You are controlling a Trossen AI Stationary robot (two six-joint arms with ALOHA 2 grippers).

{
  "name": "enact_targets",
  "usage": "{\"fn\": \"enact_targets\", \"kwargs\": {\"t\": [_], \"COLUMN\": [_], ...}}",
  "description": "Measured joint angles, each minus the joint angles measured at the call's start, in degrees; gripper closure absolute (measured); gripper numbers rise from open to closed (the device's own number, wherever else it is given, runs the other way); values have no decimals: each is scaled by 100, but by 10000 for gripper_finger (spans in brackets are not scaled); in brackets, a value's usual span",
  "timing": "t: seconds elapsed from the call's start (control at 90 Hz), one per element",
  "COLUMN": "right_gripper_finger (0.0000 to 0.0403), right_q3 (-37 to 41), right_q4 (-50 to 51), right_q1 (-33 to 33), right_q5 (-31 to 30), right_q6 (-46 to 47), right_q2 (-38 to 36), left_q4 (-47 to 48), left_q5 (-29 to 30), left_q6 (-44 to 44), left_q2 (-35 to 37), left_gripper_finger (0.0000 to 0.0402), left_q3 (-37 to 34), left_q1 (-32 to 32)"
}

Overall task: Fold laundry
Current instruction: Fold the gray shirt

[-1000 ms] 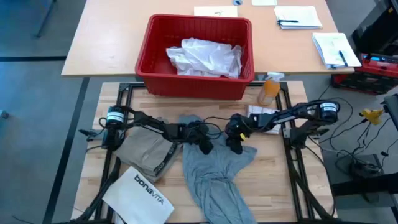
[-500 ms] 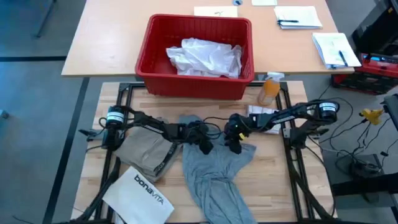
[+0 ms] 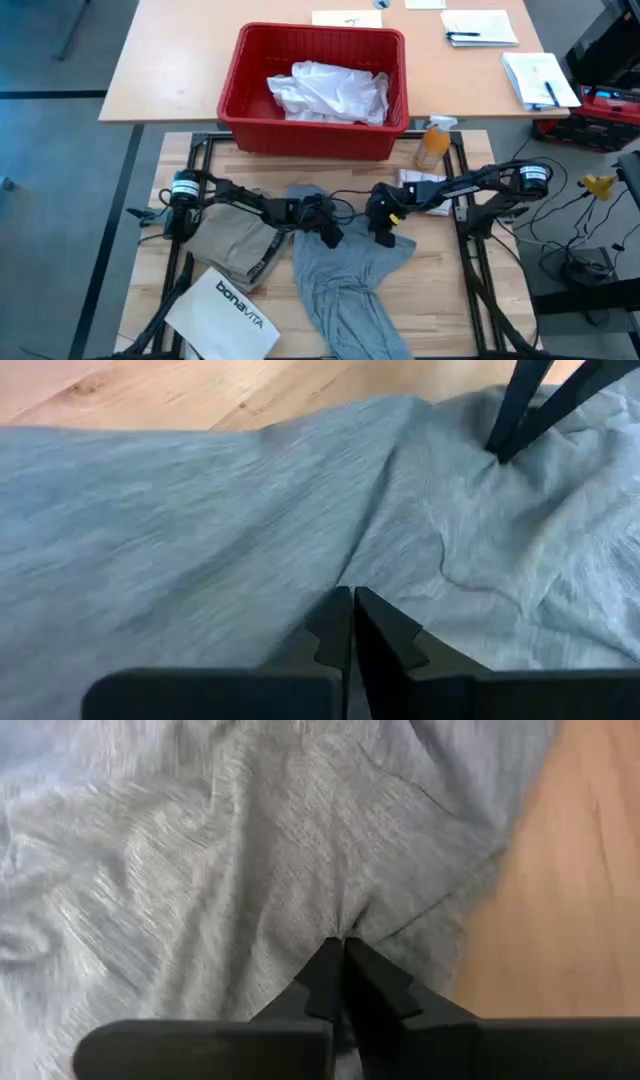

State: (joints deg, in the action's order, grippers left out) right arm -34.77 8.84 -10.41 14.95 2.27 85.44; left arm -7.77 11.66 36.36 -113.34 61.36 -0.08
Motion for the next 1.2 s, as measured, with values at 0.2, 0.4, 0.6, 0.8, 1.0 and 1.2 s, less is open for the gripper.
{"fn": "enact_targets", "kwargs": {"t": [0.2, 0.4, 0.6, 0.8, 1.0, 1.2], "right_gripper_finger": [403, 403, 403, 403, 403, 403], "right_q3": [1, 1, 2, 29, 33, 33], "right_q4": [252, 532, 611, 441, 398, 405], "right_q1": [0, -11, -11, -35, -42, -49], "right_q5": [-7, -196, -322, -464, -1083, -1498], "right_q6": [1, -78, -192, -236, -236, -203], "right_q2": [-645, -820, -834, -722, -642, -673], "left_q4": [6, 7, -118, -532, -632, -625], "left_q5": [88, 127, 127, 129, 131, 133], "left_q6": [2, 22, 66, 74, -263, -575], "left_q2": [0, 0, 0, 0, 0, 0], "left_gripper_finger": [402, 402, 402, 402, 402, 402], "left_q3": [0, 0, 0, 30, 485, 686], "left_q1": [0, 0, 0, 0, 0, 0]}}
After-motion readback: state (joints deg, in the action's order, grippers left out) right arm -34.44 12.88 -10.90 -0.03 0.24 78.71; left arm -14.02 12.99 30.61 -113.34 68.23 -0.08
